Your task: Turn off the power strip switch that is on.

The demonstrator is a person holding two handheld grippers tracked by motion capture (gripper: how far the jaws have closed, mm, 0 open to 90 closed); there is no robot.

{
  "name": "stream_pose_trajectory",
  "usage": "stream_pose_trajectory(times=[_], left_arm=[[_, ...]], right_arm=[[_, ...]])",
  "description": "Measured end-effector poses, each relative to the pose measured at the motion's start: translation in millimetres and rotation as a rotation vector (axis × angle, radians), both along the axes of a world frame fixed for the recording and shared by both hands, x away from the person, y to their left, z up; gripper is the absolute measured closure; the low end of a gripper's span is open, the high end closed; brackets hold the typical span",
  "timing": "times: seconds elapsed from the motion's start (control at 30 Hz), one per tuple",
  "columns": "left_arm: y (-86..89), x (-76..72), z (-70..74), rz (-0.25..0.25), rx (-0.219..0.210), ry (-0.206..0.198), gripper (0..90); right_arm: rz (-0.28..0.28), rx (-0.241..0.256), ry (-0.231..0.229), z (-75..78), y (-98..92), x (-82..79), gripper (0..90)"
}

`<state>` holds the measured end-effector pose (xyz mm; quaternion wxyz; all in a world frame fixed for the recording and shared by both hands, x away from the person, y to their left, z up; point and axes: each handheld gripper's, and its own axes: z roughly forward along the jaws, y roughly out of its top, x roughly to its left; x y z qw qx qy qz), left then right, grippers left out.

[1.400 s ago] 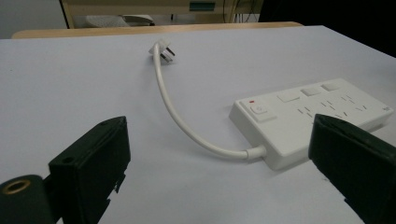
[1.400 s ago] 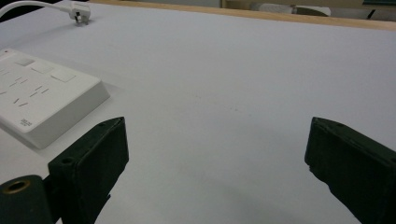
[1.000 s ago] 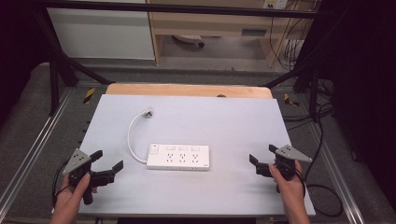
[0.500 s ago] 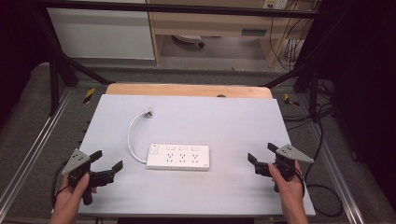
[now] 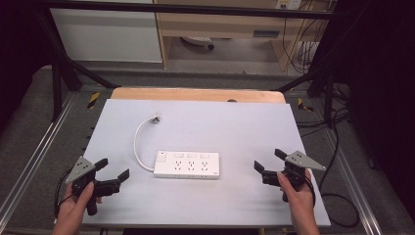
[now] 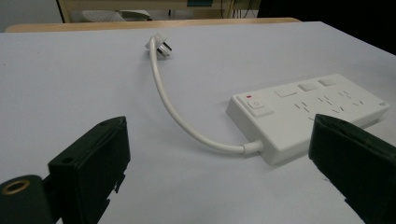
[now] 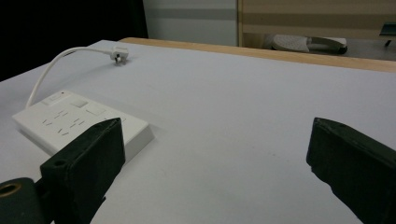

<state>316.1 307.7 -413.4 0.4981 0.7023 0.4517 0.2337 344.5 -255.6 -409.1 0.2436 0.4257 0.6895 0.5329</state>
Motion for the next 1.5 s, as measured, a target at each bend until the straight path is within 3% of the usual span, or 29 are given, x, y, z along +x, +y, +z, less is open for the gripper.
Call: stream_pose_trajectory(times=[0.4, 0.53, 0.97, 1.07, 1.5], left_arm=[[0.7, -0.3, -0.1, 0.002, -0.001, -0.001, 5.3], [2.1, 0.2, -0.2, 0.012, -0.004, 0.003, 5.3], [2.7, 0.1, -0.5, 0.012, -0.006, 0.002, 5.1], [-0.8, 0.2, -0.5, 0.002, 0.006, 0.003, 5.0], [0.4, 0.3, -1.0, 0.010, 0.010, 0.006, 5.0]], right_arm=[[0.035, -0.029, -0.002, 8.3, 19.7, -1.6, 4.7], [0.077, -0.027, -0.003, 9.3, 25.7, -1.9, 7.6], [0.103, -0.060, -0.010, 13.2, 40.5, 2.2, 4.9], [0.112, -0.079, -0.018, 17.8, 49.7, 7.0, 4.9], [0.172, -0.073, -0.053, 43.6, 76.2, 34.3, 4.8]])
